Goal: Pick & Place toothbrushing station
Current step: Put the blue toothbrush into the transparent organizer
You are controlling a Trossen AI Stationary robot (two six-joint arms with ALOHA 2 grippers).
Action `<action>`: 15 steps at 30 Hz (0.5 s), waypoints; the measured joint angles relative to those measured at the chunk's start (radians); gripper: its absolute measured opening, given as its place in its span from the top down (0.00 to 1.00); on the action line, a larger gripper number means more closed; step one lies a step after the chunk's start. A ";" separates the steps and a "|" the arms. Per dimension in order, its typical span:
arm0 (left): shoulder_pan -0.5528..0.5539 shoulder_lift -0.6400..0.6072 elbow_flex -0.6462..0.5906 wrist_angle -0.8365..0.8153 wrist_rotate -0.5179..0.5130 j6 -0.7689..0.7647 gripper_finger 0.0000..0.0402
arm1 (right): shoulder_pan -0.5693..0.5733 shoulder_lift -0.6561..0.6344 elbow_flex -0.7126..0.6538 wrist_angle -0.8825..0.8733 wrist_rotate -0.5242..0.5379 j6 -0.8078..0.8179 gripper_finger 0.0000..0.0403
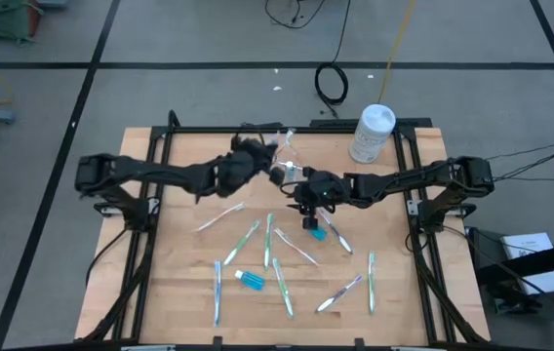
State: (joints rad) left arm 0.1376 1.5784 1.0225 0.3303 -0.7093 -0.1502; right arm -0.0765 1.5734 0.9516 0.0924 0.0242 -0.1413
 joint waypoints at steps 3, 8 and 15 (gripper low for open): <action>0.048 0.046 0.000 0.085 -0.056 0.046 0.99 | 0.000 0.000 0.000 -0.027 0.000 -0.001 0.72; 0.120 0.132 0.000 0.217 -0.035 -0.016 0.98 | 0.000 0.000 0.000 -0.067 0.000 0.034 0.72; 0.141 0.254 0.000 0.278 -0.023 -0.071 0.97 | 0.000 0.000 0.000 -0.113 0.000 0.107 0.72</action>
State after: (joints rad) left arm 0.2787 1.8320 1.0222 0.6080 -0.7323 -0.2211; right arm -0.0765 1.5734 0.9516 -0.0208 0.0238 -0.0343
